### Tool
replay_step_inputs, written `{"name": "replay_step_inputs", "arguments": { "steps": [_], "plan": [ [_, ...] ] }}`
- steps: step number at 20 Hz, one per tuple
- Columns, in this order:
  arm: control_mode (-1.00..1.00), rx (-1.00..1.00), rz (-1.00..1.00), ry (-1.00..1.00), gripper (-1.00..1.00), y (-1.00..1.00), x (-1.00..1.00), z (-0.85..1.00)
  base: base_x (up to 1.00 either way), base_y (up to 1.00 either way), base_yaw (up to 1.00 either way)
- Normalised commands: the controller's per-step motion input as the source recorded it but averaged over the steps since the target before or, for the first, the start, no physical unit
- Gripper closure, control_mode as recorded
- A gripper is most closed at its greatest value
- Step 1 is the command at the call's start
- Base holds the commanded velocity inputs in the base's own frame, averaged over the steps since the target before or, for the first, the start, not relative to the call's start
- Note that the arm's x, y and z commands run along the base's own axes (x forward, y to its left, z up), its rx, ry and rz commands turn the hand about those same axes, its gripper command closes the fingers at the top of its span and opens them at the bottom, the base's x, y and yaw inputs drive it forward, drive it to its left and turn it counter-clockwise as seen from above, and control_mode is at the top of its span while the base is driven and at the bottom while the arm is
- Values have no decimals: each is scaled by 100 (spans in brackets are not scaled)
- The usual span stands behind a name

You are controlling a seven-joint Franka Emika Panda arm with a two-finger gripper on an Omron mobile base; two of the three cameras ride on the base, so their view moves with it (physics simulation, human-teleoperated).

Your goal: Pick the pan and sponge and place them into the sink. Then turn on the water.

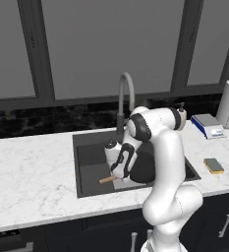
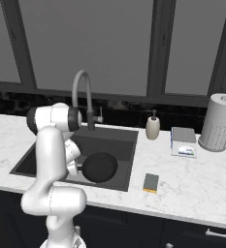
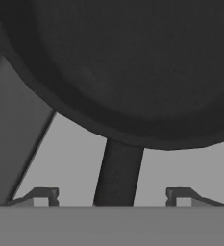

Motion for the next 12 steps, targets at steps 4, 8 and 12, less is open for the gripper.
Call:
{"name": "replay_step_inputs", "arguments": {
  "steps": [4, 8, 12],
  "plan": [
    [-100, 0, 0, 0, -100, 4, -8, 91, 0, 0, 0],
    [-100, 0, 0, 0, -100, 0, -23, 100, 0, 0, 0],
    [-100, 0, 0, 1, -100, 0, -14, 100, 0, 0, 0]
  ]
}}
